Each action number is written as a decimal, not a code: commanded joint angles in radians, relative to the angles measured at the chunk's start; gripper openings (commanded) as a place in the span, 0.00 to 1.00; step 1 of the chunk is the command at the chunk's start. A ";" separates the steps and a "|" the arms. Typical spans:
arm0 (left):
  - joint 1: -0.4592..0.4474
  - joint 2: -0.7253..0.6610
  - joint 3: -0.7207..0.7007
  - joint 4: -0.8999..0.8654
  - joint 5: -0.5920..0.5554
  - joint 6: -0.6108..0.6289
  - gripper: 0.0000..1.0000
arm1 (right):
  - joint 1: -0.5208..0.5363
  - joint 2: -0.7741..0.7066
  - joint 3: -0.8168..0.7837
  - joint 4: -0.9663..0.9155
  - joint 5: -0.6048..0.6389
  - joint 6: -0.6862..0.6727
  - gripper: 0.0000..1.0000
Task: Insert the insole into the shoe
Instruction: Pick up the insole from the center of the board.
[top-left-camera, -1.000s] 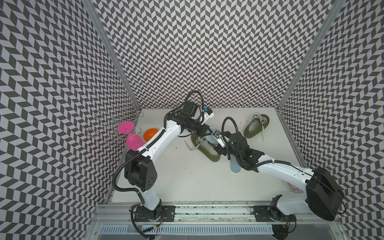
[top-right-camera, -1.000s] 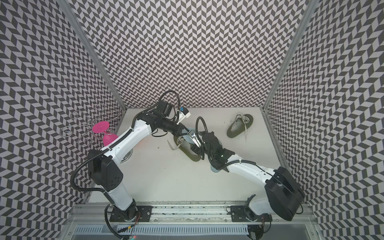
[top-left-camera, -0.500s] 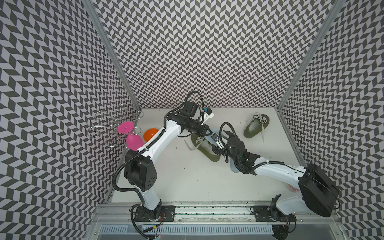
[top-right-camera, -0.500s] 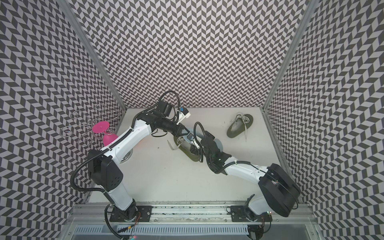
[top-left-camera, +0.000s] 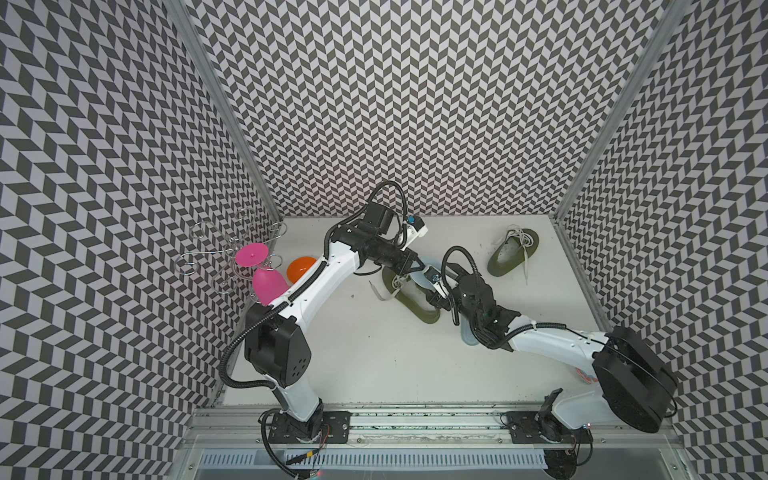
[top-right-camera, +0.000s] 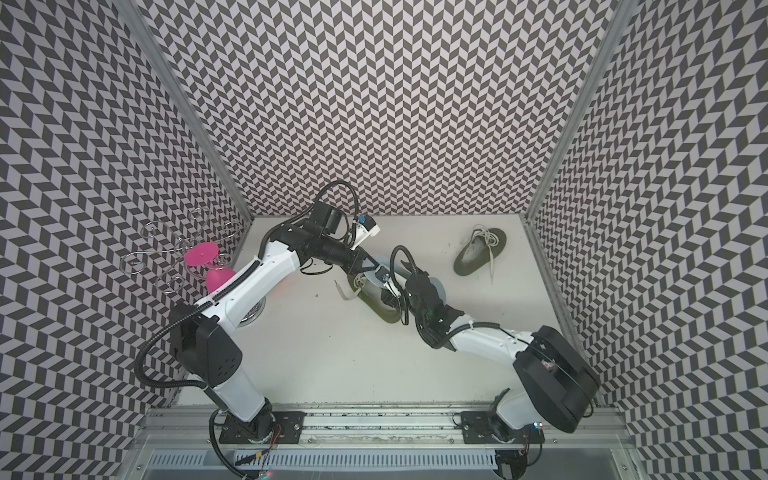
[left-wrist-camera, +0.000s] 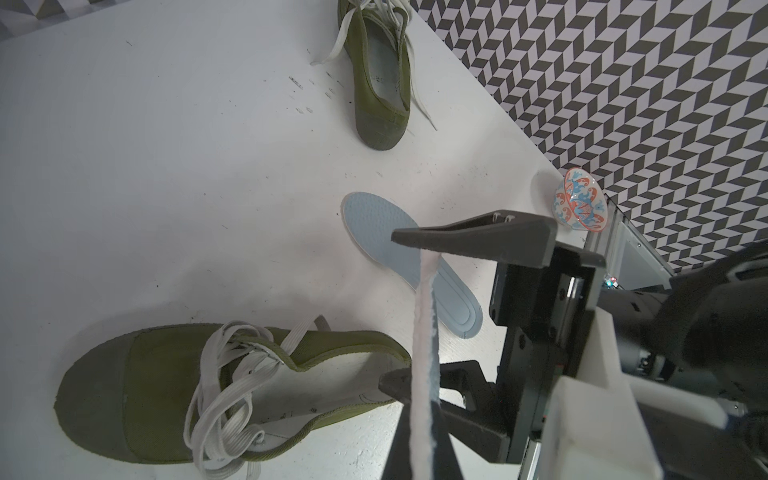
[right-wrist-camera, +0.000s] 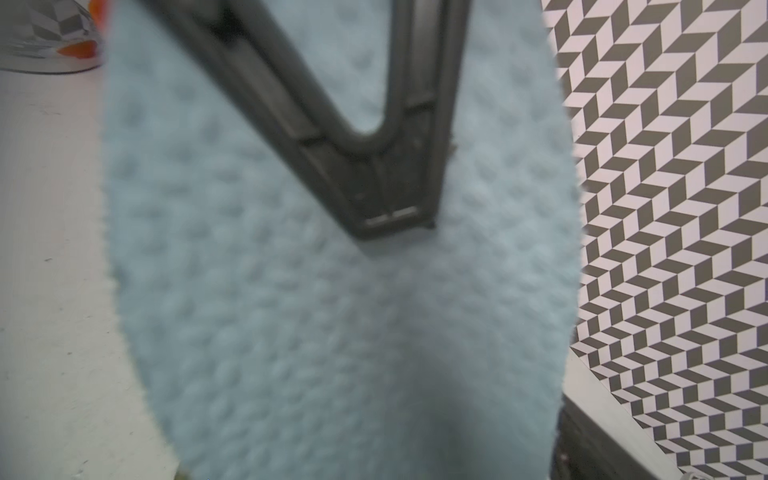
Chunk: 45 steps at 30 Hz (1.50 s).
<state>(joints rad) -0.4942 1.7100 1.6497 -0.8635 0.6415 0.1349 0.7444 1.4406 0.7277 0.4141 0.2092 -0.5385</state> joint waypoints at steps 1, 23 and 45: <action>-0.007 -0.033 0.000 -0.014 -0.003 0.041 0.00 | -0.023 -0.048 0.016 0.022 -0.111 0.023 0.84; -0.024 -0.026 0.021 0.016 -0.015 0.080 0.00 | -0.036 -0.077 0.024 -0.043 -0.253 0.083 0.58; -0.068 -0.015 0.028 -0.042 -0.011 0.232 0.00 | -0.080 -0.076 0.042 -0.071 -0.245 0.074 0.86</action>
<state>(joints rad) -0.5335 1.7081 1.6508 -0.8654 0.6147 0.2924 0.6861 1.3640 0.7303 0.3077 -0.0166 -0.4385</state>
